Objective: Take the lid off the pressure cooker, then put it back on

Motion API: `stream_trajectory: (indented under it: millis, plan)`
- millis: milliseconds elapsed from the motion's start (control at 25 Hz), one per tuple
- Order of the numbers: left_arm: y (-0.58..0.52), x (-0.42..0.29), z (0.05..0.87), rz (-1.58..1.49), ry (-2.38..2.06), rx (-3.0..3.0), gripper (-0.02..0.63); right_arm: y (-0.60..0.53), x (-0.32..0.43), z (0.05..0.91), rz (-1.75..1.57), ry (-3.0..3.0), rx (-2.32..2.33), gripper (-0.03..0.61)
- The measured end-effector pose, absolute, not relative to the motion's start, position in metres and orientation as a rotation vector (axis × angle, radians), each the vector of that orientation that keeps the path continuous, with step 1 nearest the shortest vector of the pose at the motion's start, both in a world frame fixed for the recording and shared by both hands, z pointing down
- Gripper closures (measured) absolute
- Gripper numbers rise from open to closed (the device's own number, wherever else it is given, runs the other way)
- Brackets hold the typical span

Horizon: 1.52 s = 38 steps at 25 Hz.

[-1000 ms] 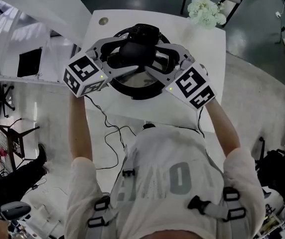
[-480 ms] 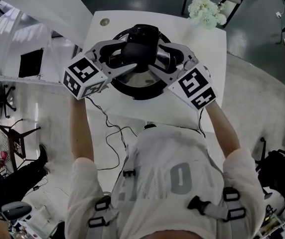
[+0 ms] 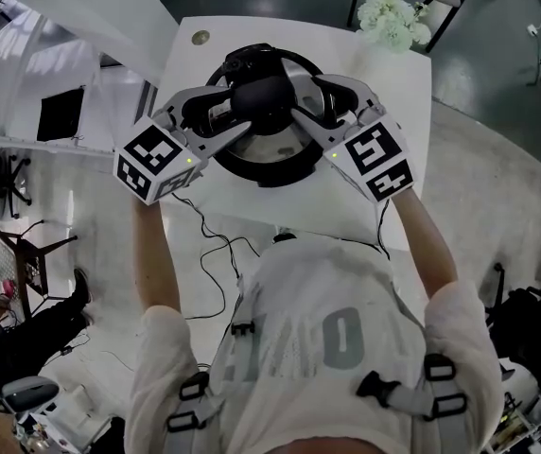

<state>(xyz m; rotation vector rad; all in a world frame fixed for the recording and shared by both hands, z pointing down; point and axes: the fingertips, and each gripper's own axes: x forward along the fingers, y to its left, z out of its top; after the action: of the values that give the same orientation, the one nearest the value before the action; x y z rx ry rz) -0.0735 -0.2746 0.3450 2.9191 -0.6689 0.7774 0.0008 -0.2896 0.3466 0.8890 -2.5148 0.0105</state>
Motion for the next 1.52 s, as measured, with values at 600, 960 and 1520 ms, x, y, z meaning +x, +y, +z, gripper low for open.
stream_trajectory:
  millis: [600, 960, 1520]
  plan:
    - [-0.284, -0.08, 0.33, 0.991, -0.716, 2.948, 0.324, -0.305, 0.009, 0.285, -0.062, -2.642, 0.892, 0.35]
    - [-0.296, -0.101, 0.206, 0.233, -1.605, 2.971, 0.526, -0.308, 0.022, 0.23, -0.135, -2.761, 1.163, 0.473]
    - [-0.248, -0.103, 0.247, -0.048, -2.073, 2.567, 0.595, -0.279, 0.049, 0.267, -0.045, -2.714, 1.506, 0.569]
